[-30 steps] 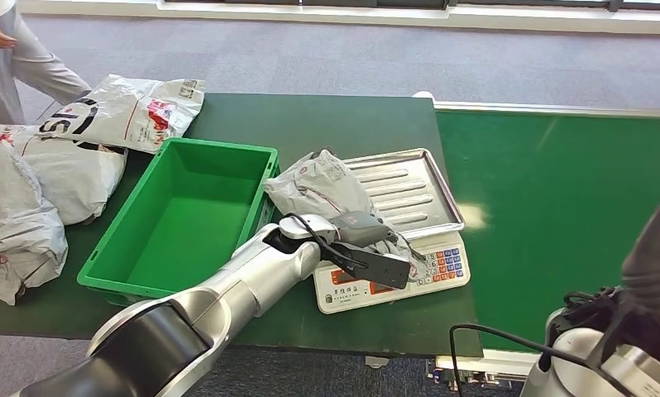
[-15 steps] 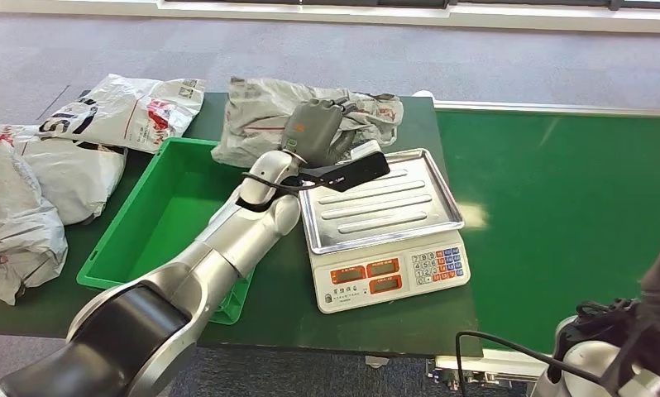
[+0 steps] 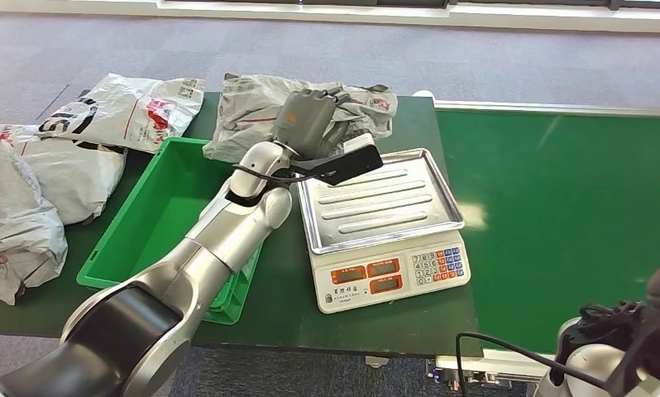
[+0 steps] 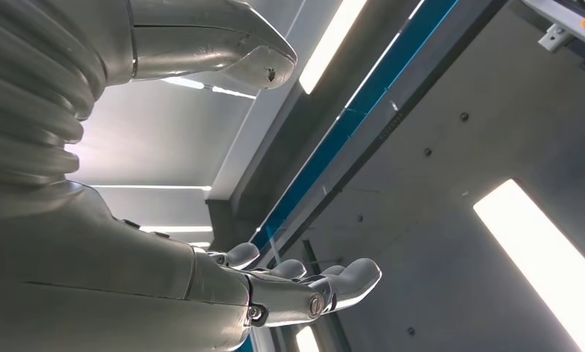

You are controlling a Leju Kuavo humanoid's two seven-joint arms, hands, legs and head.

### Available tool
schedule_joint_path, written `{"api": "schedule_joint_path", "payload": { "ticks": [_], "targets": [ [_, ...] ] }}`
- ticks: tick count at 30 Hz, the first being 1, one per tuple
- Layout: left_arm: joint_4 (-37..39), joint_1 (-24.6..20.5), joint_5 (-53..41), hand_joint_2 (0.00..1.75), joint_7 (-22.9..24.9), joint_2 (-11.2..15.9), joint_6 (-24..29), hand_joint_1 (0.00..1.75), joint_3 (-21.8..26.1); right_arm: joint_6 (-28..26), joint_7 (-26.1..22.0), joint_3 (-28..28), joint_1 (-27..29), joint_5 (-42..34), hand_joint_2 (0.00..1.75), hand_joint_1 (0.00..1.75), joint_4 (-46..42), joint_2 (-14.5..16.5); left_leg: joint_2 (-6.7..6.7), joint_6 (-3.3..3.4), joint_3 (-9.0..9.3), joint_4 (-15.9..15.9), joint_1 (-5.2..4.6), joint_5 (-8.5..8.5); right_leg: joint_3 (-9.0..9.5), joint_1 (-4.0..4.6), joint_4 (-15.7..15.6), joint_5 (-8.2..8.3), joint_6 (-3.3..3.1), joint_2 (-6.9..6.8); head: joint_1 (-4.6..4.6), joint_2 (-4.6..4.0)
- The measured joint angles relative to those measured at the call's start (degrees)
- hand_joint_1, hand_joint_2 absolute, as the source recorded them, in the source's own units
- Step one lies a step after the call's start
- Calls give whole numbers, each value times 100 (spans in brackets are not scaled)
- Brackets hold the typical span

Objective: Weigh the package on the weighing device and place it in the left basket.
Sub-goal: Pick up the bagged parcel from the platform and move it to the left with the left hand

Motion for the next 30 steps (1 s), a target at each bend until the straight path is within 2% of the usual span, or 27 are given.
{"api": "schedule_joint_path", "payload": {
  "ticks": [16, 30],
  "targets": [
    [-44, 10, -23, 175, 56, 39, 55, 175, 14, 0, 0, 0, 1, -3, 175, 0, 0, -2, 0, 0, -1, 0, 0, 0, 0, 0, 0, 0, 0, 0, 1, 0],
    [-361, 276, -73, 175, 239, 349, 173, 175, 434, 0, 1, 6, -3, -42, 175, 0, 13, -2, -1, 0, -3, -1, 2, 0, -1, 2, 1, 0, 0, 0, 1, 0]
  ]
}}
